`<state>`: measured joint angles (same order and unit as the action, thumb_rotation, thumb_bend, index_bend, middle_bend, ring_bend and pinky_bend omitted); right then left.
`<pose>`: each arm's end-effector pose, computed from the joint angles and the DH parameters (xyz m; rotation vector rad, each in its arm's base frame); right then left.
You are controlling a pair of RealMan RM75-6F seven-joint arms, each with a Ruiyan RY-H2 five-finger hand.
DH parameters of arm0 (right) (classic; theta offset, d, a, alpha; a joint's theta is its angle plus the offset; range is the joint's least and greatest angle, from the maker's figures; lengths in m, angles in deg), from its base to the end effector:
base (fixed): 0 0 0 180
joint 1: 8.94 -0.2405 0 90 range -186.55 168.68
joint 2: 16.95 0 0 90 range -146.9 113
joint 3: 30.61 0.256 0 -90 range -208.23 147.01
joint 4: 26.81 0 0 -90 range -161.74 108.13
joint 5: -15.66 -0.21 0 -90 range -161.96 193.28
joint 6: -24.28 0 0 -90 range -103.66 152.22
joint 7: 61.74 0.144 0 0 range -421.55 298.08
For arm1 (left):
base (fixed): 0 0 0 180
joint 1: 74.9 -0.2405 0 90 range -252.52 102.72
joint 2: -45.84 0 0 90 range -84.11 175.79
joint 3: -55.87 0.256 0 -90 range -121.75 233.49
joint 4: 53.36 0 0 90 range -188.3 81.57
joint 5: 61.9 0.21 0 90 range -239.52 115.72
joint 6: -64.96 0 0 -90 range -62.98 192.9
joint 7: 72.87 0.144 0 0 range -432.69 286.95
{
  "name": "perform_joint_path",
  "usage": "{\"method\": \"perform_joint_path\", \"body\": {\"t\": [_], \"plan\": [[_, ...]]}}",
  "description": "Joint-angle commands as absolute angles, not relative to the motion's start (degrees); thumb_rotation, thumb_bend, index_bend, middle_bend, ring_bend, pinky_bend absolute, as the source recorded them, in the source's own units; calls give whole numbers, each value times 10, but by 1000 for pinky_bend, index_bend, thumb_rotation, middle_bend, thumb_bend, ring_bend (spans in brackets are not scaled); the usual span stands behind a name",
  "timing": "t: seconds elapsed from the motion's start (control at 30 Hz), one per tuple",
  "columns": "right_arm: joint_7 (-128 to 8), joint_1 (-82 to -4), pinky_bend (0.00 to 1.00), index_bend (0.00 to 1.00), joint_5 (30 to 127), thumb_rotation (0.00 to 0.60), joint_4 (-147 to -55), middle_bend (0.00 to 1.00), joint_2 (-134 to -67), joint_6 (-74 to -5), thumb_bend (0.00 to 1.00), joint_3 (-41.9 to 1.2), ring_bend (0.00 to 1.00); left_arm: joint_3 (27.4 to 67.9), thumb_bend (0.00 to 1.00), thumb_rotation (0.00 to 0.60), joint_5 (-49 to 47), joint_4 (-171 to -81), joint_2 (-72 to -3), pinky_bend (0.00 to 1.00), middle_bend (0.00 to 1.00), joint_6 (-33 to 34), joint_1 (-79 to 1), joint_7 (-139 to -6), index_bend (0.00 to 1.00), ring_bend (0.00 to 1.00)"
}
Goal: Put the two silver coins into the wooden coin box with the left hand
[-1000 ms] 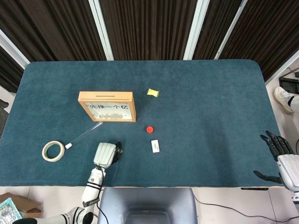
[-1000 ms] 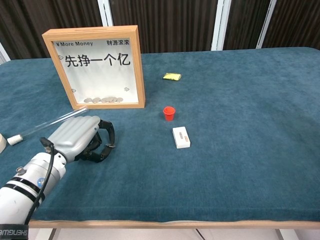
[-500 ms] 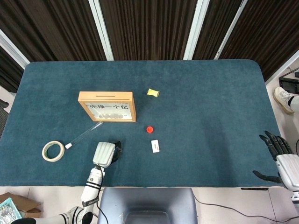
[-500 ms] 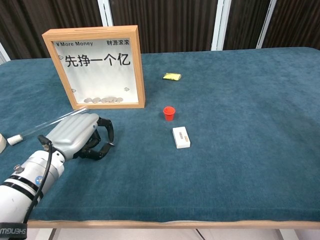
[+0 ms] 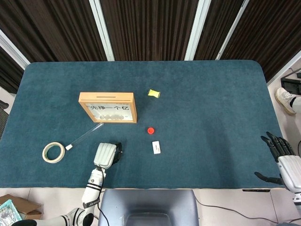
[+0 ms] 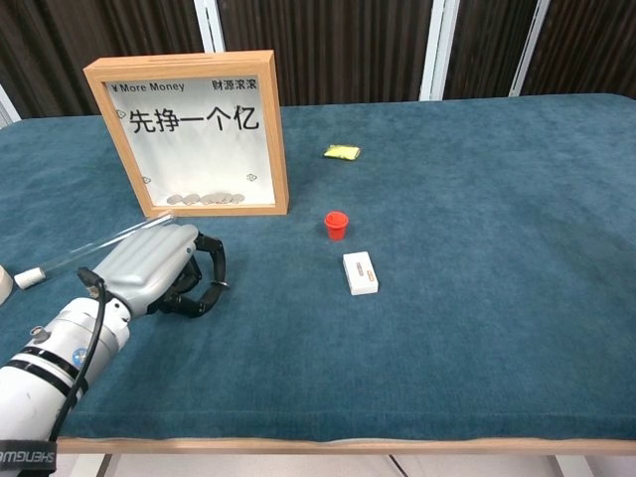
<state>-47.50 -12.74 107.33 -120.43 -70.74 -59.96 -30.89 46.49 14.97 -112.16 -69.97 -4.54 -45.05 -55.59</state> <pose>-0.3142 -0.1633 0.1998 1.4529 -1.0087 0.9522 -0.1754 0.2890 -0.1056 -1.6434 -0.9162 -1.0063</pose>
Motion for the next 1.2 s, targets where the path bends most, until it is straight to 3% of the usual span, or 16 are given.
{"method": "perform_joint_path", "body": {"t": [0.03, 0.33, 0.5, 0.63, 0.9, 1.2], "plan": [[-475, -128, 0, 0, 1073, 600, -1204, 0, -707, -599, 121, -309, 0, 465, 427, 600, 152, -1126, -697, 1000, 1000, -49, -451, -557, 619, 1000], [-475, -128, 0, 0, 1073, 600, -1204, 0, -707, -599, 122, -309, 0, 457, 432, 600, 156, -1212, -646, 1000, 1000, -62, -457, -553, 630, 1000], [-482, -130, 0, 0, 1073, 600, -1206, 0, -710, -595, 121, -309, 0, 403, 433, 600, 90, -1522, -429, 1000, 1000, -9, -461, -524, 631, 1000], [-494, -134, 0, 0, 1076, 600, -1210, 0, -713, -588, 122, -310, 0, 346, 433, 600, -17, -1639, -323, 1000, 1000, 33, -444, -498, 626, 1000], [-514, -146, 0, 0, 1075, 600, -1218, 0, -722, -568, 121, -310, 0, 256, 432, 600, -171, -1691, -240, 1000, 1000, 18, -377, -449, 625, 1000], [-541, -152, 0, 0, 1070, 600, -1223, 0, -727, -552, 121, -313, 0, 219, 433, 600, -303, -1618, -244, 1000, 1000, 19, -296, -450, 624, 1000]]}}
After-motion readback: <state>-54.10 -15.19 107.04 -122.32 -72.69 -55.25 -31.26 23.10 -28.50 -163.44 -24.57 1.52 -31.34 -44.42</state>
